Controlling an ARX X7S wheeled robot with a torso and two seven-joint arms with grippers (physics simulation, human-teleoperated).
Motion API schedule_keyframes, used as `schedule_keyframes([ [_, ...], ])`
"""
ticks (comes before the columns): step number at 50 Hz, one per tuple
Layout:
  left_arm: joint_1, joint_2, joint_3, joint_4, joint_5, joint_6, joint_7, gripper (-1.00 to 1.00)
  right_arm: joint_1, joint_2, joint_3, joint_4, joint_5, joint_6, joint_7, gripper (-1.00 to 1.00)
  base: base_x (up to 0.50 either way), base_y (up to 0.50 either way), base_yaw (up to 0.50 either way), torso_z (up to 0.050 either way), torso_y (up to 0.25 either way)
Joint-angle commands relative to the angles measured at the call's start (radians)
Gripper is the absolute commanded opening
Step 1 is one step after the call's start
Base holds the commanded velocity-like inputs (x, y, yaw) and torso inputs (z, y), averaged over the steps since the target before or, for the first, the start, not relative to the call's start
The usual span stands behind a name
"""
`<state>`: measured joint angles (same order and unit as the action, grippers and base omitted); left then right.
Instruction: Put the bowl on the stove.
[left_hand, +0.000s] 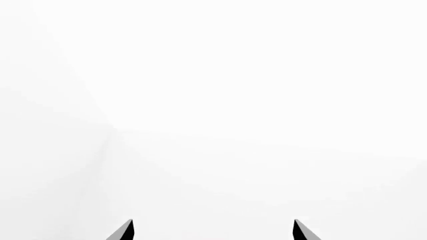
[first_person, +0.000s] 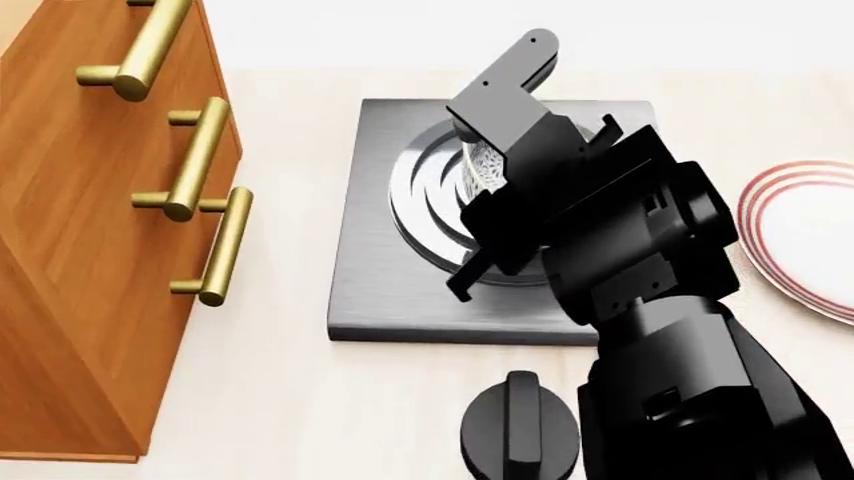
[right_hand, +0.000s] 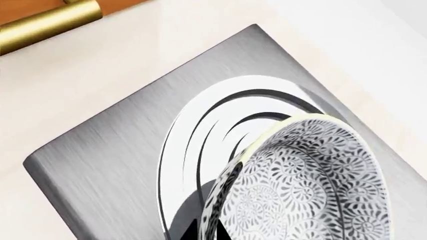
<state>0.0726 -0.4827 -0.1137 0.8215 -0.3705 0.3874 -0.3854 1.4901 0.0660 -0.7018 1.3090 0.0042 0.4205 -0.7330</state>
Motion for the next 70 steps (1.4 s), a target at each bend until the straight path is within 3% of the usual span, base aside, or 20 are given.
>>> schedule_keyframes([
  [1,-0.002,-0.001,0.002,0.0,-0.009,0.003,-0.003,1.0,0.007,-0.001,0.005,0.0,-0.002,-0.007,0.001,-1.0,0.0,0.0,0.0,0.0,0.0],
  [17,0.007,-0.007,0.01,0.001,0.04,0.01,0.012,1.0,0.007,-0.001,0.005,0.0,-0.002,-0.007,0.001,-1.0,0.0,0.0,0.0,0.0,-0.028],
  [21,0.001,-0.001,0.002,-0.002,-0.014,0.014,-0.007,1.0,0.007,-0.001,0.005,0.0,-0.002,-0.007,0.001,-1.0,0.0,0.0,0.0,0.0,-0.131],
  [39,-0.001,-0.003,0.014,-0.007,-0.003,0.02,-0.002,1.0,0.007,-0.001,0.005,0.0,-0.002,-0.007,0.001,-1.0,0.0,0.0,0.0,0.0,0.0],
  [40,0.0,-0.002,0.013,-0.007,-0.003,0.02,-0.002,1.0,0.007,-0.001,0.005,0.0,-0.002,-0.007,0.001,1.0,0.0,0.0,0.0,0.0,0.0],
  [61,-0.003,-0.002,0.015,-0.009,0.001,0.023,-0.008,1.0,0.007,-0.001,0.005,0.0,-0.002,-0.007,0.001,1.0,0.0,0.0,0.0,0.0,0.0],
  [62,-0.004,-0.002,0.016,-0.009,0.0,0.022,-0.009,1.0,-0.029,-0.021,0.155,0.0,0.002,0.062,-0.081,1.0,0.0,0.0,0.0,0.0,0.0],
  [63,-0.004,-0.002,0.016,-0.01,0.002,0.022,-0.009,1.0,-0.028,-0.022,0.216,0.0,0.001,0.06,-0.089,1.0,0.0,0.0,0.0,0.0,0.0],
  [70,-0.005,-0.002,0.013,-0.013,0.005,0.011,-0.018,1.0,-0.02,-0.019,0.246,0.0,0.006,0.001,-0.134,1.0,0.0,0.0,0.0,0.0,0.0],
])
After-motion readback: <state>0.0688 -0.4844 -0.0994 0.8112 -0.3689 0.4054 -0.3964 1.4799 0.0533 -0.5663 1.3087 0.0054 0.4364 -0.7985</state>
